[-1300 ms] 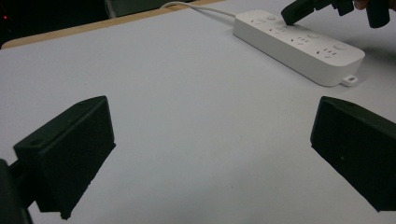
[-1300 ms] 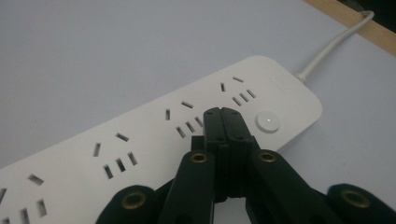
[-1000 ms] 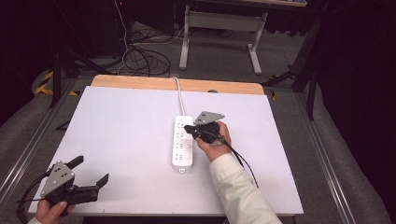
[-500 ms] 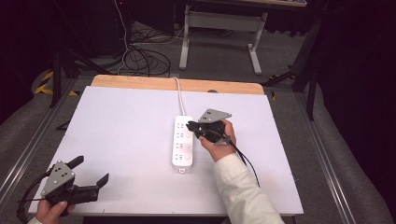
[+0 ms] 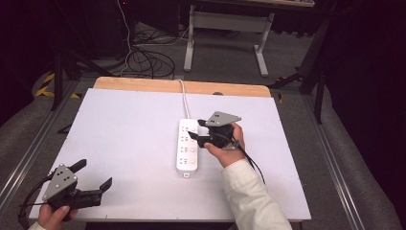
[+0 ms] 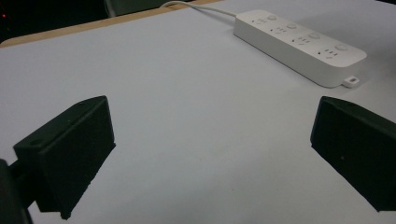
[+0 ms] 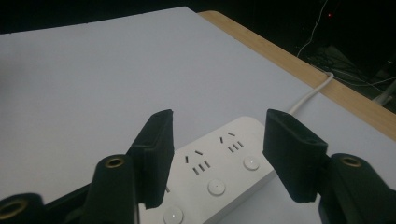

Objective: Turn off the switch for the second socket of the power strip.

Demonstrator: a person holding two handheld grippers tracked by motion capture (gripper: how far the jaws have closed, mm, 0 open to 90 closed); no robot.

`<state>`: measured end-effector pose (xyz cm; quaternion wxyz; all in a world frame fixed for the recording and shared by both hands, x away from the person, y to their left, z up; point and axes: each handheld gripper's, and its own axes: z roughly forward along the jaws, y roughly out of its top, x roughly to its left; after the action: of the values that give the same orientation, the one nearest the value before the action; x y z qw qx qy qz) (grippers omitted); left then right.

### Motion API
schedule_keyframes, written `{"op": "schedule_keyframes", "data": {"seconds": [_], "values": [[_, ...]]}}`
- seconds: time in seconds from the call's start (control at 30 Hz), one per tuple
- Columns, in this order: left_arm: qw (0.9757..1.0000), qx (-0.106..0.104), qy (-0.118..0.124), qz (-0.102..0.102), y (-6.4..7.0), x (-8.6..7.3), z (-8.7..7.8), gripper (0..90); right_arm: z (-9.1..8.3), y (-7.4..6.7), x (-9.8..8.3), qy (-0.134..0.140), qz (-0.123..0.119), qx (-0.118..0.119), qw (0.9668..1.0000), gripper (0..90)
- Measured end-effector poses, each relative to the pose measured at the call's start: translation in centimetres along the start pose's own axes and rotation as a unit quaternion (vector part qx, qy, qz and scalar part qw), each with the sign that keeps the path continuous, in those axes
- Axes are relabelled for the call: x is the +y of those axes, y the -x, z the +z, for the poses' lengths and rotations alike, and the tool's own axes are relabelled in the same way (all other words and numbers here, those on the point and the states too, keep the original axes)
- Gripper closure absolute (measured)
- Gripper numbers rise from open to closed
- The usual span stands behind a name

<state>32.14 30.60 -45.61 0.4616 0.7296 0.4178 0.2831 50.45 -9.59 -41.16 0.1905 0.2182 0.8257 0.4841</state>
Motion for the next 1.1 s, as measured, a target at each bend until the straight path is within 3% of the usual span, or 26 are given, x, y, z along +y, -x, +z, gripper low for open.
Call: {"op": "schedule_keyframes", "data": {"seconds": [0.37,0.8,1.1], "values": [[1.0,-0.003,0.0,0.002,0.0,0.1,0.1,0.5,-1.1,0.0,0.3,0.011,0.011,0.006,0.9999,27.0],[0.9999,-0.01,0.002,0.004,-0.1,0.5,0.8,0.4,-6.4,-0.1,0.2,0.04,0.018,0.015,0.9989,16.9],[0.9999,-0.012,0.003,0.005,-0.1,0.5,0.9,0.4,-8.7,-0.5,-1.6,0.031,0.037,0.012,0.9988,14.4]]}}
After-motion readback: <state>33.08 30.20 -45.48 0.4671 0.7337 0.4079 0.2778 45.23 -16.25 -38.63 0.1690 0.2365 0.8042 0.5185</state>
